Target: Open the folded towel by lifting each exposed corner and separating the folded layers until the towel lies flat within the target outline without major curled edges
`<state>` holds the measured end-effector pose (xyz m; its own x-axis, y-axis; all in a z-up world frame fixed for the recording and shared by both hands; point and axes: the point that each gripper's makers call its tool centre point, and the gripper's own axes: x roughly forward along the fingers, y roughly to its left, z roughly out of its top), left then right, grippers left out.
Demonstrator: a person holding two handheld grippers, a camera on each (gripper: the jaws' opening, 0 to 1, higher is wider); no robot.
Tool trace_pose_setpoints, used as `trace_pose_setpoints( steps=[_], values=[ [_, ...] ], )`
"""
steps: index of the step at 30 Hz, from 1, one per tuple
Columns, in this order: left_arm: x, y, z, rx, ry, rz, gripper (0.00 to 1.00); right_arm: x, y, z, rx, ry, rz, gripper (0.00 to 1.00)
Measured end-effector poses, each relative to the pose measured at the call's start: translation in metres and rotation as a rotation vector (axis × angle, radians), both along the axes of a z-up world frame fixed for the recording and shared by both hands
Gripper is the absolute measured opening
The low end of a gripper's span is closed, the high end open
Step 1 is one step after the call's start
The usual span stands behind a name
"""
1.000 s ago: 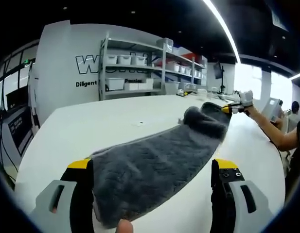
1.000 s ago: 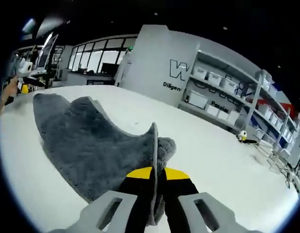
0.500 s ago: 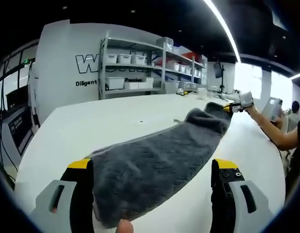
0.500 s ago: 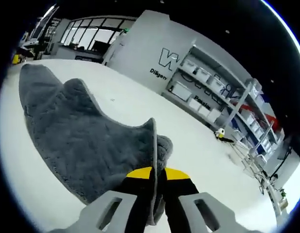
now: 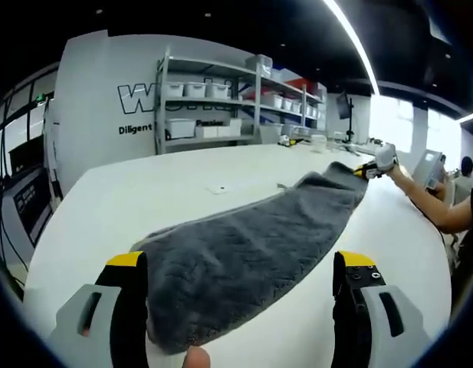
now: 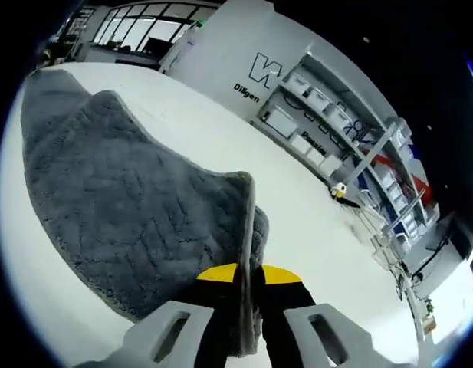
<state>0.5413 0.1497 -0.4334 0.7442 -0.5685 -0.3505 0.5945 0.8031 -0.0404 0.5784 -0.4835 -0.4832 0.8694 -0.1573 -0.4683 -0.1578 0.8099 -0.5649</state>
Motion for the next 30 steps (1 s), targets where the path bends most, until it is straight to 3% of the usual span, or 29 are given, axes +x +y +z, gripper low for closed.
trace_pose_setpoints(
  steps=[6,9,12,17,22,26,30],
  values=[
    [0.0,-0.001,0.0,0.002,-0.002,-0.001,0.99,0.001,-0.007,-0.001,0.027,-0.019,-0.011,0.07],
    [0.0,-0.001,0.0,0.003,-0.002,-0.002,0.99,0.0,-0.012,0.002,0.045,-0.034,-0.042,0.14],
    [0.0,-0.001,0.0,0.004,-0.002,-0.001,0.99,-0.004,-0.022,0.009,0.094,-0.06,-0.116,0.29],
    [0.0,0.001,0.0,0.012,-0.001,0.004,0.99,-0.01,-0.039,0.019,0.141,-0.102,-0.187,0.63],
    [0.0,0.003,-0.001,0.002,0.007,0.006,0.99,-0.013,-0.035,0.025,0.354,-0.133,-0.201,0.98],
    [0.001,0.005,-0.003,0.005,0.016,0.014,0.99,-0.014,-0.021,0.028,0.437,-0.115,-0.128,0.99],
    [0.001,0.007,-0.004,0.006,0.019,0.021,0.99,-0.012,0.006,0.048,0.535,-0.161,-0.028,0.99]
  ],
)
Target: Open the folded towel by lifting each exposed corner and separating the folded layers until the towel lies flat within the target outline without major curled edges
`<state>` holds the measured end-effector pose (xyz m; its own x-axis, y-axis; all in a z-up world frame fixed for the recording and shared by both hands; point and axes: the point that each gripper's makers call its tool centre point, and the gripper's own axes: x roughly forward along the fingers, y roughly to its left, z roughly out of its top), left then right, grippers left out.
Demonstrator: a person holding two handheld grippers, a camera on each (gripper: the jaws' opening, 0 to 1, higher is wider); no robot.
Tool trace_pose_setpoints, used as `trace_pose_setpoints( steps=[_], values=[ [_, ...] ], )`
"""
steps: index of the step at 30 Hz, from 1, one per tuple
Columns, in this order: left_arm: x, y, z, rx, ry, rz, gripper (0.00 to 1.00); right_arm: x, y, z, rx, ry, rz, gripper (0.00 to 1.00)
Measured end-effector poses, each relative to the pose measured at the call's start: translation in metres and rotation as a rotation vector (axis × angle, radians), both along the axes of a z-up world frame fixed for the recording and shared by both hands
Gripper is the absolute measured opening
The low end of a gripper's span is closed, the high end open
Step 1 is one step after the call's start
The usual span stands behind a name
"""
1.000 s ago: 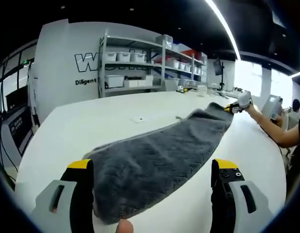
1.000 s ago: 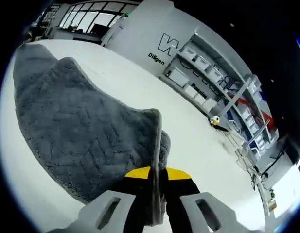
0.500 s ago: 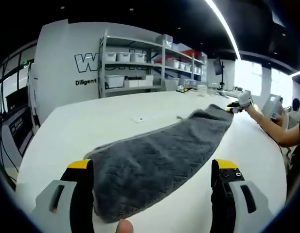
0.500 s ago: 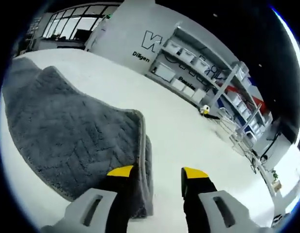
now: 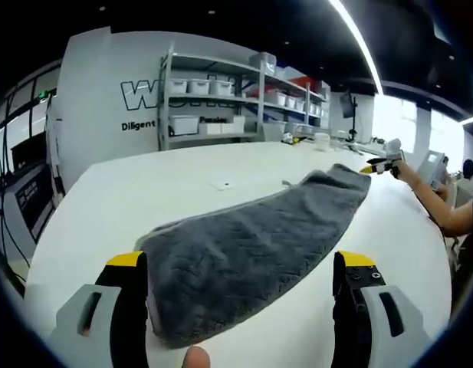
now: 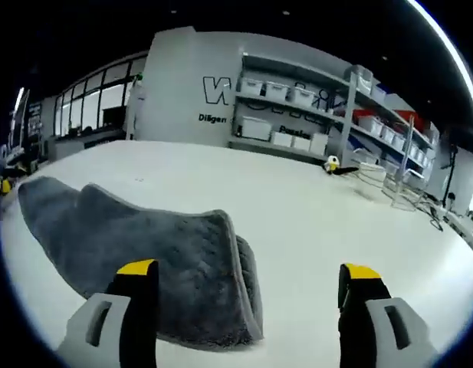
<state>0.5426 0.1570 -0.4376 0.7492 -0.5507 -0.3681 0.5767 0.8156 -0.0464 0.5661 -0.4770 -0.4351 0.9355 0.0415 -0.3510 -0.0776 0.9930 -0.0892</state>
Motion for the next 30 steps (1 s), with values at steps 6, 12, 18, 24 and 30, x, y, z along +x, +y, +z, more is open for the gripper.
trace_pose_setpoints(
  steps=[6,12,18,24,30],
  values=[
    [0.0,0.003,-0.002,0.006,0.009,0.01,0.99,-0.005,0.036,0.011,-0.021,0.015,0.096,0.99],
    [0.0,0.004,-0.002,0.008,0.008,0.016,0.99,-0.015,0.072,0.014,-0.052,0.033,0.185,0.99],
    [0.001,0.018,0.002,-0.004,0.005,0.045,0.99,-0.026,0.098,0.01,-0.032,0.054,0.264,0.99],
    [0.007,0.027,0.002,-0.018,0.0,0.093,0.99,-0.028,0.116,0.015,-0.052,0.053,0.325,0.99],
    [0.013,0.042,-0.009,-0.038,0.04,0.16,0.94,-0.029,0.132,0.018,-0.058,0.035,0.367,0.99]
  ],
)
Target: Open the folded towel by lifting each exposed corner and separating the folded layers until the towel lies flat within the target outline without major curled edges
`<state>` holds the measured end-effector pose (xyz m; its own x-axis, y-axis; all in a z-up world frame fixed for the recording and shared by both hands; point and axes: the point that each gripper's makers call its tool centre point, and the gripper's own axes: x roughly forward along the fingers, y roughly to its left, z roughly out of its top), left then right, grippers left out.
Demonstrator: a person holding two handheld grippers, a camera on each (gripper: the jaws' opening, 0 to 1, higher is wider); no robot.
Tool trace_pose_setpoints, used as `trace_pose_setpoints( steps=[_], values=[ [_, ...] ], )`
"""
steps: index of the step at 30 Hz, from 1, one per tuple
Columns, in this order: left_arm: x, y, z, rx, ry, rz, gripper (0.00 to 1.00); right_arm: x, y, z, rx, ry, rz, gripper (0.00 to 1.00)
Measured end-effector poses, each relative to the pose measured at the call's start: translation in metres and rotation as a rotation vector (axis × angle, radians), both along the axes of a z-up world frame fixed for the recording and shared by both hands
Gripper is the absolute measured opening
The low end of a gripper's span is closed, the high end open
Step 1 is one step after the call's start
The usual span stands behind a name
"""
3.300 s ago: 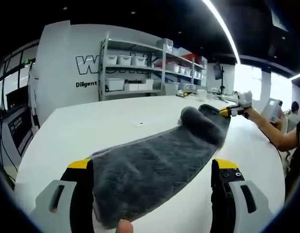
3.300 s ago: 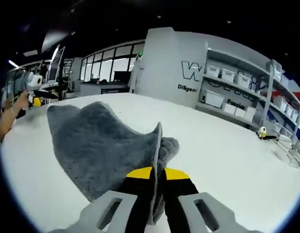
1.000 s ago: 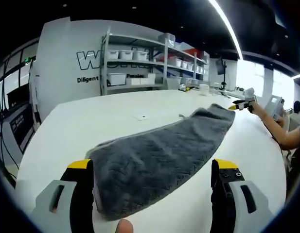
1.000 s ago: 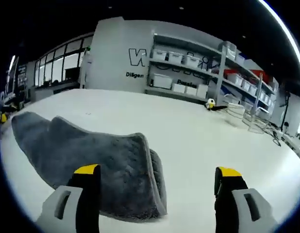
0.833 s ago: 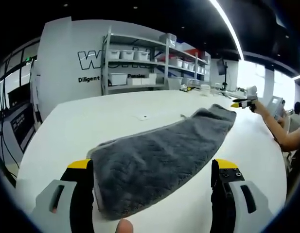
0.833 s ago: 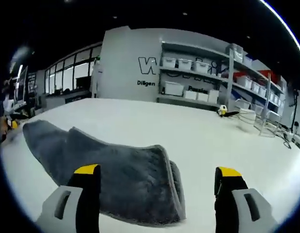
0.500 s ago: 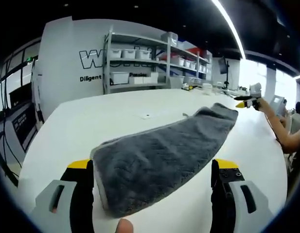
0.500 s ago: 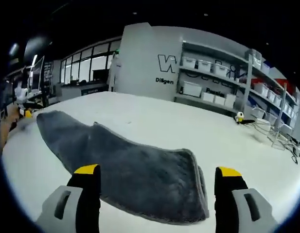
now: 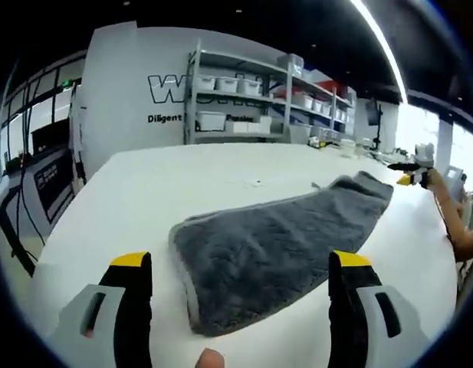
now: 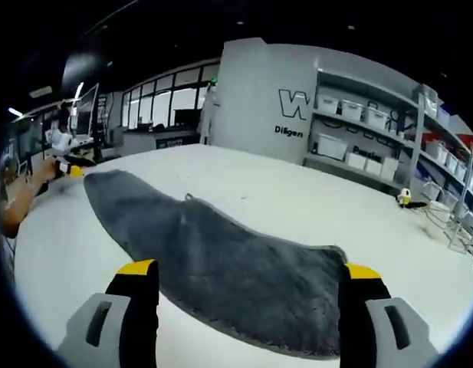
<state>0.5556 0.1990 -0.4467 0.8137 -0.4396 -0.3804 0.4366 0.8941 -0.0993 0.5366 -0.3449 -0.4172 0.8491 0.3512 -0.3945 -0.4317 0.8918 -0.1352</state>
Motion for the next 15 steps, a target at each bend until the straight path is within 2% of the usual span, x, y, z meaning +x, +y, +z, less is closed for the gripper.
trace_pose_setpoints(
  steps=[5,9,12,15],
  values=[
    [-0.002,0.005,0.005,-0.001,-0.009,0.012,0.95,-0.005,0.005,-0.013,-0.127,0.043,0.043,0.99],
    [0.003,0.013,0.011,-0.019,-0.018,0.046,0.95,-0.006,0.017,-0.016,-0.111,0.057,0.077,0.99],
    [0.006,0.017,0.012,0.0,-0.013,0.063,0.94,-0.009,0.024,-0.012,-0.095,0.055,0.098,0.99],
    [0.012,0.022,0.017,-0.023,-0.02,0.096,0.91,-0.008,0.024,-0.007,-0.069,0.047,0.094,0.99]
  ],
)
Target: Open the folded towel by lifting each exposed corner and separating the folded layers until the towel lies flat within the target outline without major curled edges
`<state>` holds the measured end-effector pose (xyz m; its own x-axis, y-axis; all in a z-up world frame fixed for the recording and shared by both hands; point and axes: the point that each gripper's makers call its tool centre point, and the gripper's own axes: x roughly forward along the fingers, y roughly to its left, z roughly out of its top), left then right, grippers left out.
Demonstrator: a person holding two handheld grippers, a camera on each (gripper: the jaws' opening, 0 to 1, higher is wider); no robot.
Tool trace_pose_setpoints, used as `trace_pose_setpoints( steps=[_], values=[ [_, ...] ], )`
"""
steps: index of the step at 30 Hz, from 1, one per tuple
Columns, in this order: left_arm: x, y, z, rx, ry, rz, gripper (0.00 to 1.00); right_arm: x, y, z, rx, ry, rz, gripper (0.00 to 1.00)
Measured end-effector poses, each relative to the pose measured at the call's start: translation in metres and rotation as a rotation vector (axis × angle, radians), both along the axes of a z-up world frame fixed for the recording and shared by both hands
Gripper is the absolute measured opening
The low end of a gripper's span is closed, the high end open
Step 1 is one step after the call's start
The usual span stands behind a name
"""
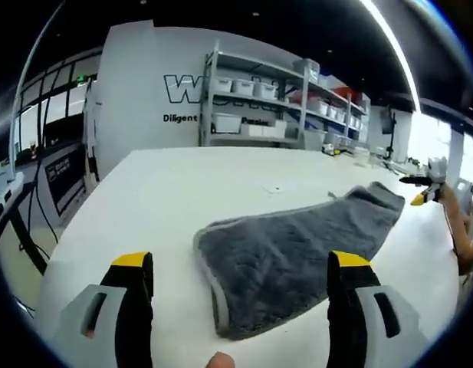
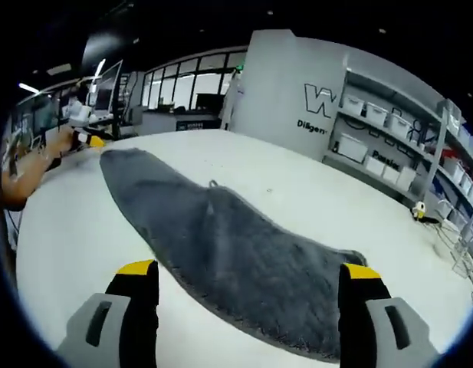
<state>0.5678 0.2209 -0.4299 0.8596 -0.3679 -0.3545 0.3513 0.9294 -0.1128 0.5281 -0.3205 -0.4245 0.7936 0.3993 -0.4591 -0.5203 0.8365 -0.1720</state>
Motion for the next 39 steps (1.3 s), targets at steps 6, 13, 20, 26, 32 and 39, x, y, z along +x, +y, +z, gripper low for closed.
trace_pose_setpoints(
  steps=[6,13,20,26,32,39],
  values=[
    [0.014,0.0,0.006,-0.035,0.003,0.003,0.9,0.001,-0.012,-0.005,0.014,0.02,-0.034,0.99],
    [0.031,0.004,-0.002,0.037,0.043,0.006,0.89,0.002,-0.015,-0.002,0.025,0.011,-0.045,0.99],
    [0.044,0.027,-0.01,0.058,0.03,0.068,0.84,0.002,-0.014,0.0,0.036,0.001,-0.047,0.99],
    [0.048,0.031,-0.025,0.077,0.041,0.074,0.76,0.002,-0.015,-0.002,0.033,0.006,-0.059,0.99],
    [0.053,0.014,-0.04,0.059,0.047,0.018,0.57,0.003,-0.012,-0.001,0.047,0.001,-0.053,0.99],
    [0.051,0.003,-0.051,0.033,0.08,-0.02,0.4,0.003,-0.011,-0.003,0.043,0.006,-0.052,0.99]
  ],
)
